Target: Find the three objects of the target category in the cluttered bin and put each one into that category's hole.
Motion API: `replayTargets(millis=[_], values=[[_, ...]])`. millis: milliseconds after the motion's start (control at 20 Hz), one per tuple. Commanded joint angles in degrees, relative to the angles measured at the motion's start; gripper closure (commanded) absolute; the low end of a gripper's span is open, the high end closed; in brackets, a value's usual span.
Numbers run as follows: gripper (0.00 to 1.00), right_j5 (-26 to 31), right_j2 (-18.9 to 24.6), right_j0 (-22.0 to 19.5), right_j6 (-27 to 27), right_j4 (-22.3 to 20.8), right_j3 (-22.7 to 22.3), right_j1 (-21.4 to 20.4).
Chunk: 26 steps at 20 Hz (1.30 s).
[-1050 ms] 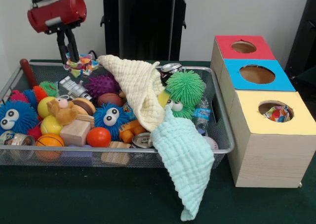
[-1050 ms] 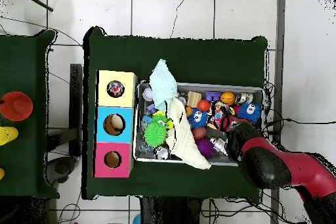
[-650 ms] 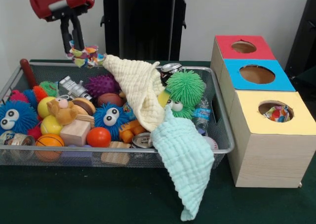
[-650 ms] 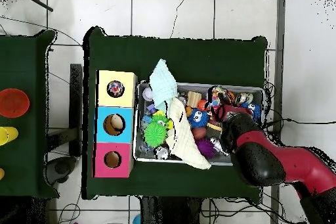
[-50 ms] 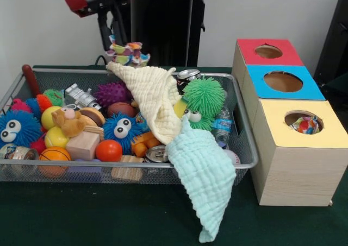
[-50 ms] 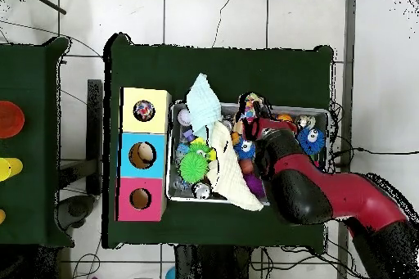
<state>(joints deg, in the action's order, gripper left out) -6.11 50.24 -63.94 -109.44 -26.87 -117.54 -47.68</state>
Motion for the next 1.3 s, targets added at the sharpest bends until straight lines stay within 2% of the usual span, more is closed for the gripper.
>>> replayTargets(millis=[50,550,1300], values=[[1.00,-4.8,-6.5,4.7,-12.3,4.3,-1.3,-1.2],[1.00,-7.7,-10.3,8.9,-12.1,7.5,-0.6,-0.8],[1.00,-8.7,-10.0,8.4,-11.1,7.7,-0.9,-0.4]])
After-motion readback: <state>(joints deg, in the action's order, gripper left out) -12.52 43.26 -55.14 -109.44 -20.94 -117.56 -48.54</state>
